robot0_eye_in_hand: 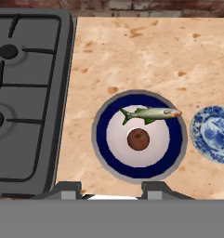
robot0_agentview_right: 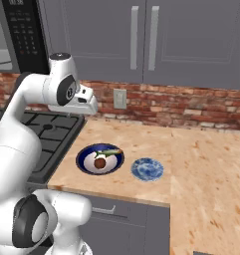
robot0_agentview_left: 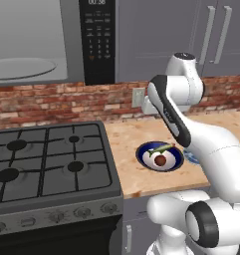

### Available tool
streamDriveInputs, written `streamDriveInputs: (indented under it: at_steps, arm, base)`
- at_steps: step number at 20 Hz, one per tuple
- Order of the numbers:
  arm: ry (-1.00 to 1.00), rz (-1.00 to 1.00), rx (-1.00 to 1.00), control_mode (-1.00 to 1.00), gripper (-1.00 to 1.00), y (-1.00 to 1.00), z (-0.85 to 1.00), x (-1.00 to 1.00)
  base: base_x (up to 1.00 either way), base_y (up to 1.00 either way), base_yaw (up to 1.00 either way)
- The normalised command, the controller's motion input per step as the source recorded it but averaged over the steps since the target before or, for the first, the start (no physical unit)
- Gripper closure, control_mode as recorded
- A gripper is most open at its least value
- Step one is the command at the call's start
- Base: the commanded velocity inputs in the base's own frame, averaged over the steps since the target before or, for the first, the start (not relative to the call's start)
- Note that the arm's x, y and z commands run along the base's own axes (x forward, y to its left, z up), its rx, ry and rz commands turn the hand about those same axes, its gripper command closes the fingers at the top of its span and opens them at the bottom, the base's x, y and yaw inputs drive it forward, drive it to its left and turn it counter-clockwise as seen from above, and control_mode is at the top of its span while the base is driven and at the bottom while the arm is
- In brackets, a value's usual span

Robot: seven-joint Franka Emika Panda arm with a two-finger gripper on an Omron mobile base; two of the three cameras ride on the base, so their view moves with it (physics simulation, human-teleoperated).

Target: Remove the apple from the bowl and place it on the small plate. Then place the bowl with only the fish in the microwave, close the door, and press the start button to microwave the fish.

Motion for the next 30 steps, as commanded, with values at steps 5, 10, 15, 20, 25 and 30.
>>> streamDriveInputs:
  at_steps: [5,10,15,20,25,30]
  arm:
    - [0.00,0.00,-0.04,-1.00,-1.00,0.01,-0.37,-0.12]
    - [0.03,0.00,-0.10,-1.00,-1.00,-0.22,-1.00,-0.08]
    - [0.10,0.00,-0.06,-1.00,-1.00,-0.43,-1.00,-0.15]
    - [0.02,0.00,0.00,-1.00,-1.00,-0.26,-0.59,-0.07]
    - [0.00,0.00,0.00,-1.00,-1.00,-0.14,-0.14,0.10]
    - [0.00,0.00,0.00,-1.00,-1.00,-0.04,-0.28,0.19]
  base:
    - [0.00,0.00,0.00]
    - [0.00,0.00,0.00]
    - [0.00,0.00,0.00]
    - [0.00,0.00,0.00]
    - [0.00,0.00,0.00]
    - [0.00,0.00,0.00]
